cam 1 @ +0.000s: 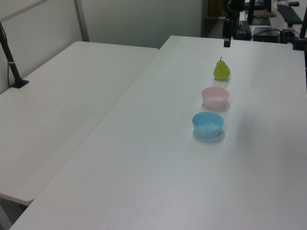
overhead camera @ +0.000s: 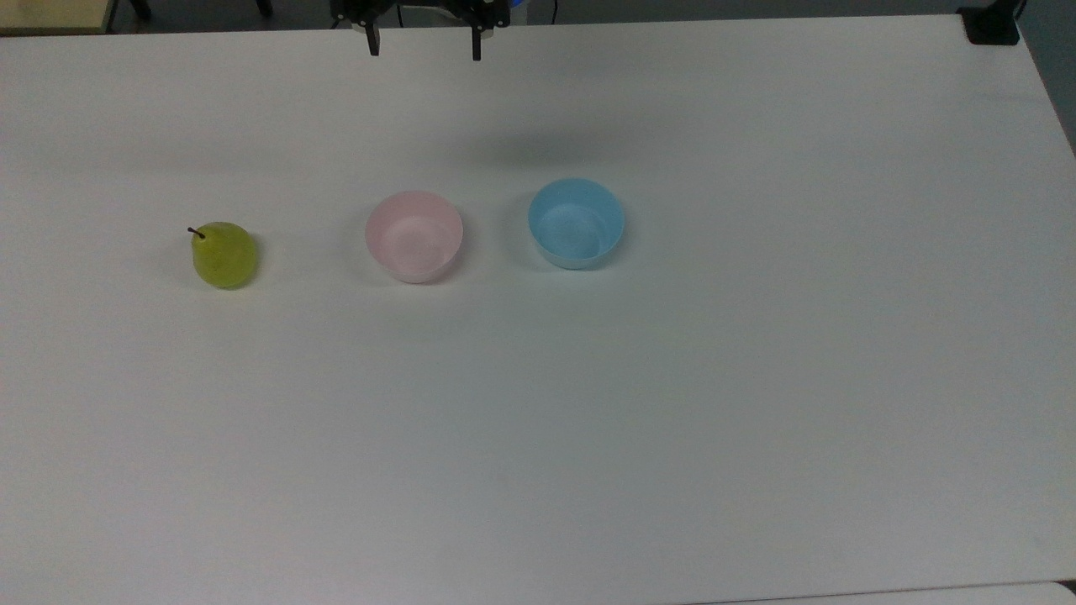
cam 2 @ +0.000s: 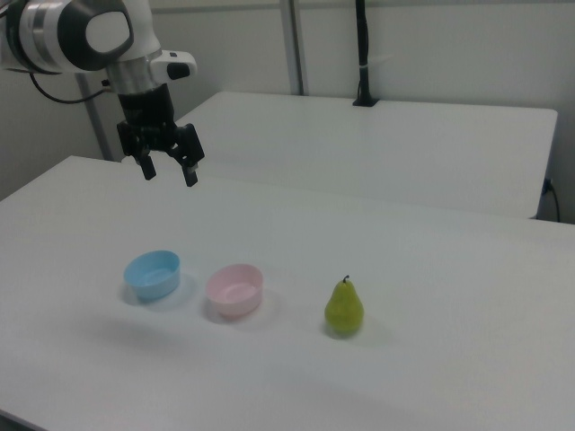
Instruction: Place the pear in the bowl
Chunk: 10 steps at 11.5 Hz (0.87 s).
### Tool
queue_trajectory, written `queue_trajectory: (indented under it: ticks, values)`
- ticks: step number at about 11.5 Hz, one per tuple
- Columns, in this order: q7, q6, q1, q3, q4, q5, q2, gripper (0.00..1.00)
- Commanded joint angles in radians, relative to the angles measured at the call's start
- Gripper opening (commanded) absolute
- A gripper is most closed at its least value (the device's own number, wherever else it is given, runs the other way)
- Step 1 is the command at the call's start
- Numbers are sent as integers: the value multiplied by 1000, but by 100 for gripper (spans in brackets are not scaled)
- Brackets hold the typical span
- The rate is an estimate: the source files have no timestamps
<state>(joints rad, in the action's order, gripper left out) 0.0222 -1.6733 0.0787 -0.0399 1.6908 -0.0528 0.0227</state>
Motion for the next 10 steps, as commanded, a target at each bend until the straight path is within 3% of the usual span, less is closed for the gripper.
queue_trajectory:
  ticks: [1,6,10]
  values:
    - [-108,-5,-28,-17,7,19,6,100]
    - [-287,-89,-193,-17,-8,24,-32,100]
    - [-398,-221,-311,-18,-7,17,-160,100]
